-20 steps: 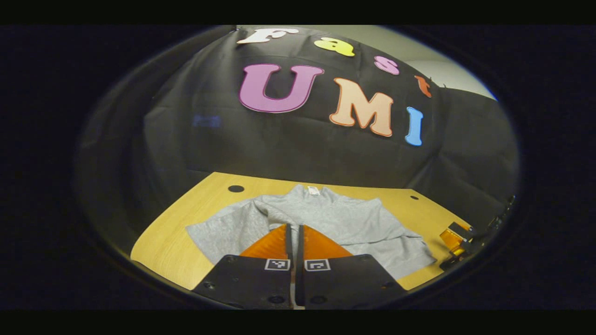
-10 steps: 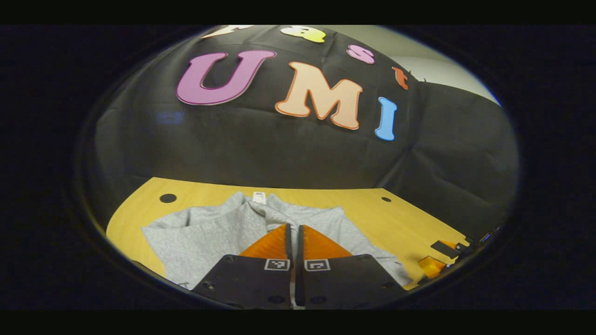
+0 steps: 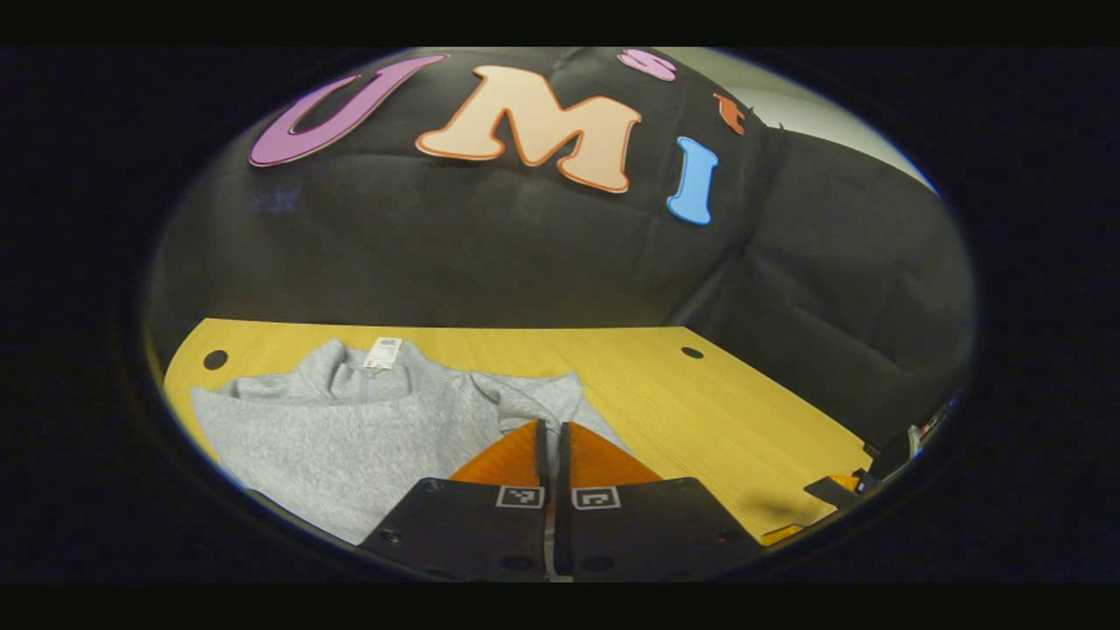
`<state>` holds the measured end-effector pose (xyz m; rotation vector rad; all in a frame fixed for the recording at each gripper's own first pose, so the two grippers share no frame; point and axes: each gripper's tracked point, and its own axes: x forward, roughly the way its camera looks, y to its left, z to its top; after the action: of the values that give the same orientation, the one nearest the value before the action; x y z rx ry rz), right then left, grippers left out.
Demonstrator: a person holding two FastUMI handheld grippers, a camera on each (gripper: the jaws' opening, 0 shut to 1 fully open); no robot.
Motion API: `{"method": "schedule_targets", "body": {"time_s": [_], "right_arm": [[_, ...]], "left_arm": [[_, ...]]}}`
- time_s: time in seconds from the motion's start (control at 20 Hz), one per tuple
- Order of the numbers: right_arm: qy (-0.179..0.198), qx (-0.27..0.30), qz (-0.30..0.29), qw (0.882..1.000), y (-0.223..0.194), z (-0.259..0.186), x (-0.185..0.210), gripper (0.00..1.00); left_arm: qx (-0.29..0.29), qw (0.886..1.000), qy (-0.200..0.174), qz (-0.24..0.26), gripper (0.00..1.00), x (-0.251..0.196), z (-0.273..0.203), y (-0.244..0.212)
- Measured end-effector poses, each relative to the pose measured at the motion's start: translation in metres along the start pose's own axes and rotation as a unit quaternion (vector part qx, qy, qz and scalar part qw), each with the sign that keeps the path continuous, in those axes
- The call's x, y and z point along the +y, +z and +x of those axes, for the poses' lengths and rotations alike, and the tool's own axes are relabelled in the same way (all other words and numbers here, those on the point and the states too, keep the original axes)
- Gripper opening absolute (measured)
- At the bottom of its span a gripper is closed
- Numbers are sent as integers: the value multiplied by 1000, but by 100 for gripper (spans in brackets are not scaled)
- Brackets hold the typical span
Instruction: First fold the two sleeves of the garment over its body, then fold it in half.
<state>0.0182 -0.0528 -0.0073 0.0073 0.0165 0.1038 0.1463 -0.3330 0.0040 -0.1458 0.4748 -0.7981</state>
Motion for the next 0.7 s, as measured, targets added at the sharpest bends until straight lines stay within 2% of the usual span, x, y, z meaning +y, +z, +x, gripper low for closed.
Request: {"method": "schedule_targets", "body": {"time_s": [0.2,0.35,0.5,0.7], "right_arm": [[1,-1,0,1000,1,-1,0,97],[3,-1,0,1000,2,-1,1,97],[4,-1,0,1000,2,-1,1,97],[5,-1,0,1000,2,-1,1,98]], "left_arm": [[27,1000,-3,0,0,-15,31,-19],[37,999,16,-3,0,-10,48,-27],[40,999,28,-7,0,-5,52,-34],[24,999,19,-13,2,-9,47,-23]]}}
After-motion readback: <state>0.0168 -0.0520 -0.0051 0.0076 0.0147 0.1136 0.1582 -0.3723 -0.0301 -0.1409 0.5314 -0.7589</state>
